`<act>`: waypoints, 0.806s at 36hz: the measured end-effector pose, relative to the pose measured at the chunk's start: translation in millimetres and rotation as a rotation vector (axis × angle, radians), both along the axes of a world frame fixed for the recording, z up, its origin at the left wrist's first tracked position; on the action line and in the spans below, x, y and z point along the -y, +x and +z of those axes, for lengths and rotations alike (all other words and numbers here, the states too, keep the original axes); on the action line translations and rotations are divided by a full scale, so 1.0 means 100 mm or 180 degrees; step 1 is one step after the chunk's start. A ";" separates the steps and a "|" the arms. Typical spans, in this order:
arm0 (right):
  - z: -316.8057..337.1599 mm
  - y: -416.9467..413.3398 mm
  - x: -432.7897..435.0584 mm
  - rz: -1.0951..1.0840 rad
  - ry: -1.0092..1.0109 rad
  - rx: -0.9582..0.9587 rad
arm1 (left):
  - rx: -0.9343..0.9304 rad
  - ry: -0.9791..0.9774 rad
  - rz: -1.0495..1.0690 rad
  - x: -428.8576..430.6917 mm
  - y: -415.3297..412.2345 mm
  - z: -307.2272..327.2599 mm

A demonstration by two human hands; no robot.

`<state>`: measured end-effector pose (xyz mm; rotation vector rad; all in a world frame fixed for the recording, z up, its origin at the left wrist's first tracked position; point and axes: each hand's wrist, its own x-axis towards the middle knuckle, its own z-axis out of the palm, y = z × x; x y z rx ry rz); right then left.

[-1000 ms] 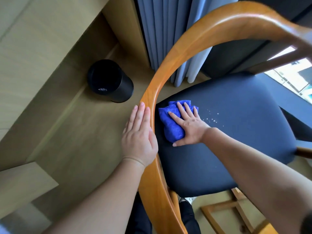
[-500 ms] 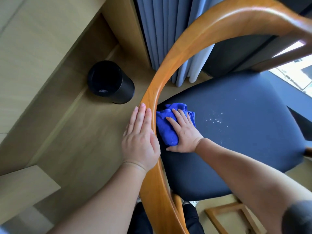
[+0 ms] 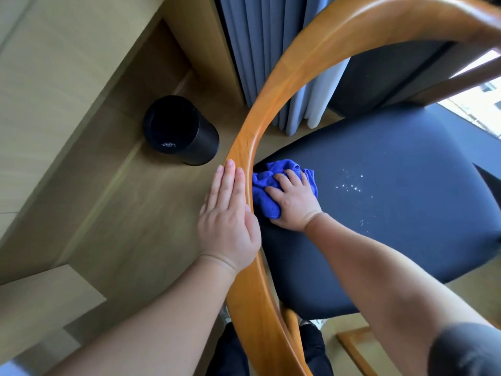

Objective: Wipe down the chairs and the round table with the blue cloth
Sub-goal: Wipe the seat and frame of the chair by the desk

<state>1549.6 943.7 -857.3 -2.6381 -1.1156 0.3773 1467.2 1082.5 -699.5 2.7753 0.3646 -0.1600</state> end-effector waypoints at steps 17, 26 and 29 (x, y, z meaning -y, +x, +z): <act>0.16 1.10 -0.29 -0.0475 -0.0786 -0.0530 | 0.0083 -0.0026 -0.0003 -0.01 0.00 0.00; 0.21 0.80 -0.21 -0.0590 -0.0595 -0.0354 | 0.0150 -0.0010 0.0019 -0.01 0.02 -0.02; 0.27 0.51 -0.19 -0.0660 -0.0559 -0.0413 | 0.0138 0.0004 0.0015 -0.01 0.02 -0.02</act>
